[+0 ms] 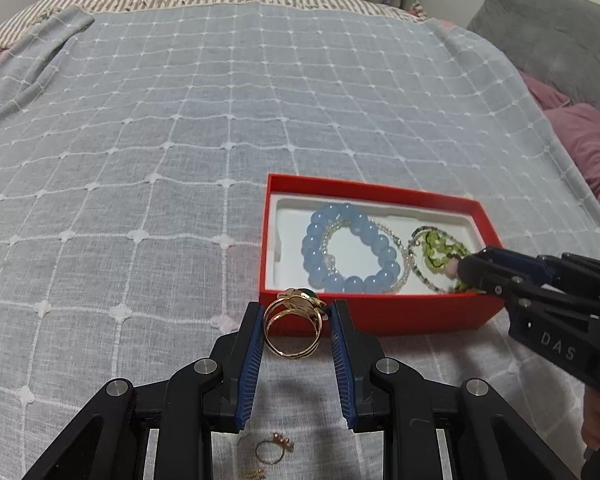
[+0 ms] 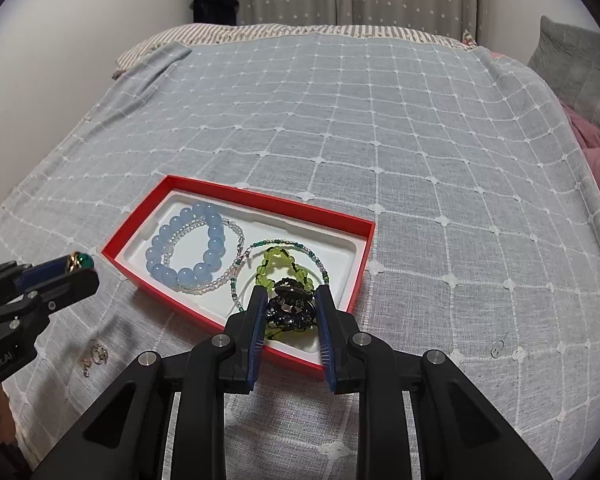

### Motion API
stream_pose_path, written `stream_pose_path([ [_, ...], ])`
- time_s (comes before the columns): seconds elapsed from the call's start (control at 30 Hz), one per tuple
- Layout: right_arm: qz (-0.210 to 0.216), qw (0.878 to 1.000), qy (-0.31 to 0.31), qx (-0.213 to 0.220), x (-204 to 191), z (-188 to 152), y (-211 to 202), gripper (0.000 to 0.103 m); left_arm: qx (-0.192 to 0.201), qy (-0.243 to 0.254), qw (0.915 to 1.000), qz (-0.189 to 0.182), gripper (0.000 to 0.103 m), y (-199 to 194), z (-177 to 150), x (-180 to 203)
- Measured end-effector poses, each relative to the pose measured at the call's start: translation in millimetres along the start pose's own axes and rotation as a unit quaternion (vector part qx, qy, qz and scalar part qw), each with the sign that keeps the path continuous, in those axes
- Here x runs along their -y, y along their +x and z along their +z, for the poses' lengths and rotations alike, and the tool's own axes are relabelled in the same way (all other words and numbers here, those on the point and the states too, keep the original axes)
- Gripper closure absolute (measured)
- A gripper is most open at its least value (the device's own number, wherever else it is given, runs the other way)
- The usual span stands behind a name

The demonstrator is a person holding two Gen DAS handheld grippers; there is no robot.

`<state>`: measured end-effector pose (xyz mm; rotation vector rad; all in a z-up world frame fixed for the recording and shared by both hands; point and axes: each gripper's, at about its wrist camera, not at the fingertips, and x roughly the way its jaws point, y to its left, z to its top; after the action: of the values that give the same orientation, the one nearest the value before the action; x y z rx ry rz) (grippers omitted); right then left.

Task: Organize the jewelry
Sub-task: 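Carry the gold ring and beetle charm into the red box and open both tools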

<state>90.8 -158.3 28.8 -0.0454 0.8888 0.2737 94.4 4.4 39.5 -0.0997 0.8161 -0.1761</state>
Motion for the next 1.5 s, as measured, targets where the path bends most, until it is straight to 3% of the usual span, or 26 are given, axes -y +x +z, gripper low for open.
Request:
stream_pose_path([
  [0.2, 0.010, 1.000, 0.005, 0.000, 0.9, 0.7, -1.9, 0.076, 0.007, -0.012, 0.9999, -0.007, 0.076, 8.6, 11.4, 3.4],
  [0.37, 0.028, 0.999, 0.011, 0.015, 3.8, 3.2, -15.7, 0.059, 0.014, -0.010, 0.9998, -0.012, 0.076, 17.0, 18.5, 10.6],
  [0.7, 0.009, 1.000, 0.021, 0.014, 18.6, -7.6, -35.1, 0.057, 0.011, 0.000, 0.9999, -0.013, 0.076, 38.9, 23.8, 21.2],
  [0.87, 0.000, 1.000, 0.019, 0.017, 21.7, -12.1, -41.1, 0.049, 0.011, 0.009, 0.9998, -0.011, 0.076, 46.8, 23.5, 27.3],
  [1.13, -0.001, 1.000, 0.022, 0.010, 22.2, -13.4, -40.5, 0.047, 0.009, 0.016, 0.9998, -0.007, 0.075, 52.3, 21.0, 28.2],
  [1.23, 0.001, 1.000, 0.021, 0.008, 21.8, -13.6, -41.4, 0.047, 0.010, 0.021, 0.9997, -0.001, 0.061, 49.7, 20.6, 30.5],
  [1.5, -0.001, 0.999, 0.034, -0.009, 25.1, -19.9, -43.5, 0.046, 0.008, 0.032, 0.9993, 0.015, 0.042, 34.7, 19.0, 33.8],
])
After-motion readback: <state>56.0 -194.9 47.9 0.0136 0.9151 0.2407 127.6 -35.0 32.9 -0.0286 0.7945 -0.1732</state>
